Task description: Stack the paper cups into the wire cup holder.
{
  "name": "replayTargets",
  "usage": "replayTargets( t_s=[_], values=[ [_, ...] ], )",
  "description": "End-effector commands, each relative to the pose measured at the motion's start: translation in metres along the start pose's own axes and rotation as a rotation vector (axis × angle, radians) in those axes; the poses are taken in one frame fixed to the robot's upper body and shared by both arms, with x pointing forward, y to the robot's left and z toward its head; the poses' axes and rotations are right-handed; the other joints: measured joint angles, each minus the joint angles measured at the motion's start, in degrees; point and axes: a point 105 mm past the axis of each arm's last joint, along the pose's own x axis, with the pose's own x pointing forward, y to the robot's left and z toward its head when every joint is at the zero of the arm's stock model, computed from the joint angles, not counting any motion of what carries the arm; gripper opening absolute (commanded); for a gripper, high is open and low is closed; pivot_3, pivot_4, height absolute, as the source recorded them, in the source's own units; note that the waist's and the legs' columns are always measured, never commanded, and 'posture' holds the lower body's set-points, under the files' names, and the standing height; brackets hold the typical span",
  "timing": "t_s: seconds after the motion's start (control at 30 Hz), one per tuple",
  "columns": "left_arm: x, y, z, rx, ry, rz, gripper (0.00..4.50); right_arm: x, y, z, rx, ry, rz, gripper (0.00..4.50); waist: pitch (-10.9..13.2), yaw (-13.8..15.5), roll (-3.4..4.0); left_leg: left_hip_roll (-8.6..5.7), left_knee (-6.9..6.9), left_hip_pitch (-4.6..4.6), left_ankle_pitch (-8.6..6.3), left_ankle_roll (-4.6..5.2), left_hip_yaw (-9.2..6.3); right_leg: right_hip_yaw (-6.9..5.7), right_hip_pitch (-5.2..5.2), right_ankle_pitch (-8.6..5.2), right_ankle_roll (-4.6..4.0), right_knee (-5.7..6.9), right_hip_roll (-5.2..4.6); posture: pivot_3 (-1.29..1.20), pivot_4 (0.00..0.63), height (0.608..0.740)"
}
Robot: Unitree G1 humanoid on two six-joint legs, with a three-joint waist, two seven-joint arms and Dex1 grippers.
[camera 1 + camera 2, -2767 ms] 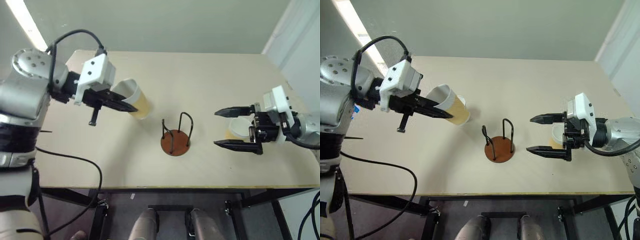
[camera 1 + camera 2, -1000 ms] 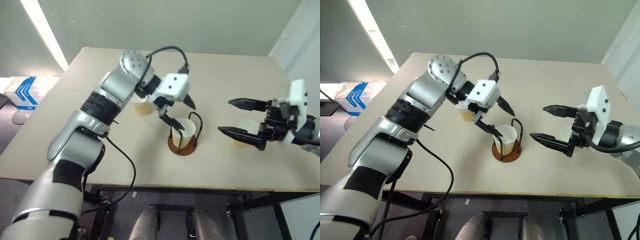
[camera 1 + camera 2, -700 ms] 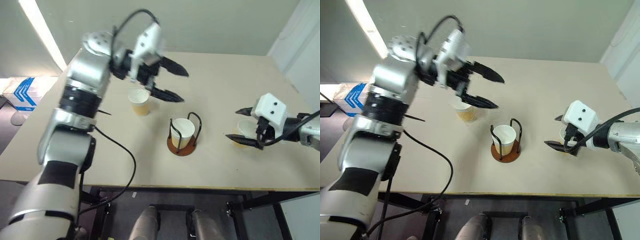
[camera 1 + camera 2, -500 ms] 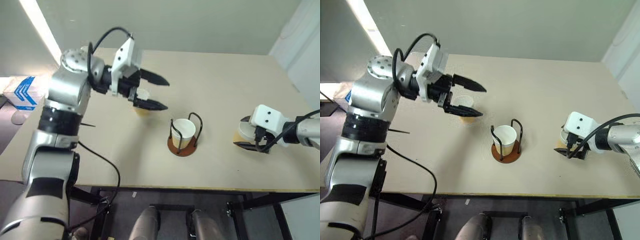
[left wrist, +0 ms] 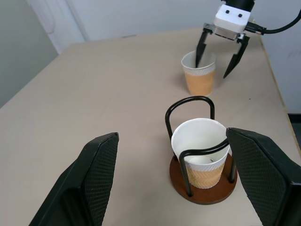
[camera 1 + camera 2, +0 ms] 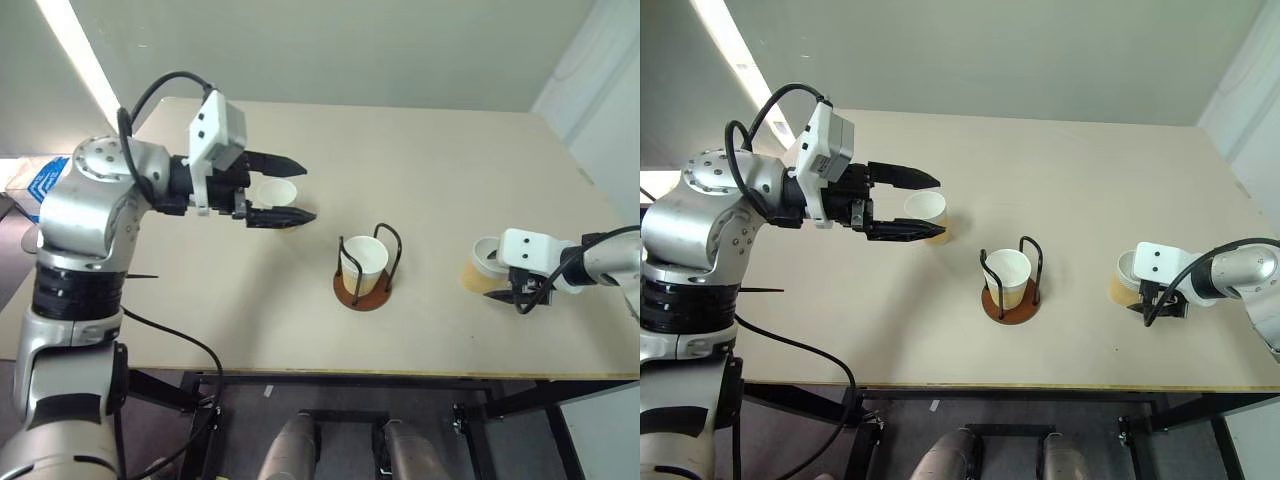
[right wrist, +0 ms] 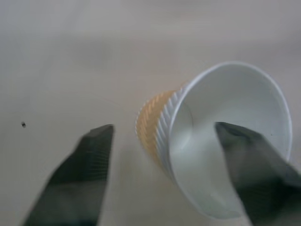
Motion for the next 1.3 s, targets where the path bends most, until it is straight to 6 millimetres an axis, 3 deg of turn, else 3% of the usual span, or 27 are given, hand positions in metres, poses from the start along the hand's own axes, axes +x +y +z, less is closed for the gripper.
replayTargets(
  t_s=[0.03,0.23,0.37,0.47,0.67,0.77,1.0,1.13,1.3],
  values=[
    [-0.007,-0.001,0.007,0.023,-0.014,0.021,4.02,-0.007,-0.008,0.009,-0.051,-0.014,-0.019,2.16,0.0,0.0,0.0,0.0,-0.02,-0.01,0.03,-0.02,0.0,-0.01,0.0,-0.01,-0.05,0.0,0.0,0.0,0.15,0.74],
    [-0.018,0.002,-0.001,0.008,-0.017,0.028,4.02,-0.009,-0.002,0.012,-0.064,-0.031,0.027,0.03,0.0,0.1,0.0,-0.01,-0.03,-0.06,0.02,-0.05,-0.02,-0.01,-0.01,-0.09,-0.21,-0.05,0.0,0.0,0.15,0.74],
    [-0.03,0.002,-0.006,-0.013,-0.055,0.023,4.02,-0.014,0.0,0.018,-0.066,-0.052,0.056,0.03,0.0,0.0,0.0,0.0,-0.1,-0.04,0.02,-0.06,-0.03,-0.01,-0.05,-0.13,-0.26,-0.03,0.0,0.0,0.15,0.74],
    [-0.036,0.004,-0.015,-0.067,-0.044,0.031,4.02,-0.025,0.002,0.033,-0.066,-0.109,0.09,0.03,0.0,0.0,0.01,0.0,-0.13,-0.05,0.03,-0.09,-0.04,-0.03,-0.08,-0.15,-0.3,-0.02,0.0,0.0,0.15,0.74],
    [-0.04,-0.002,-0.022,-0.099,-0.025,0.03,4.02,-0.074,-0.01,0.112,-0.165,-0.331,0.093,0.03,0.0,-0.4,0.06,-0.04,-0.22,-0.14,0.08,-0.18,0.01,0.01,-0.23,-0.18,-0.36,-0.01,0.01,0.0,0.15,0.74],
    [-0.037,-0.003,-0.024,-0.102,-0.015,0.019,4.02,-0.085,-0.005,0.147,-0.289,-0.386,0.131,0.03,0.0,-0.4,-0.08,-0.01,-0.44,-0.08,0.16,-0.3,-0.09,-0.04,-0.27,-0.28,-0.56,0.0,0.06,0.0,0.15,0.74],
    [-0.03,-0.002,-0.026,-0.093,0.007,-0.009,4.02,-0.076,-0.001,0.19,-0.544,-0.403,0.162,0.03,0.0,-0.6,-0.08,0.0,-0.77,-0.08,0.24,-0.43,-0.17,-0.09,-0.51,-0.38,-0.75,0.15,0.05,0.0,0.15,0.74],
    [-0.028,0.001,-0.027,-0.087,0.013,-0.009,4.02,-0.064,0.0,0.2,-0.602,-0.408,0.169,0.03,0.0,-0.5,-0.09,0.04,-0.83,-0.09,0.26,-0.46,-0.18,-0.17,-0.61,-0.44,-0.86,0.33,0.05,0.0,0.15,0.74],
    [-0.027,0.001,-0.027,-0.085,0.017,-0.009,4.02,-0.051,0.0,0.198,-0.643,-0.39,0.174,0.03,0.0,-0.6,-0.08,0.04,-0.86,-0.08,0.27,-0.49,-0.19,-0.18,-0.63,-0.44,-0.89,0.4,0.04,0.0,0.15,0.74]
  ],
)
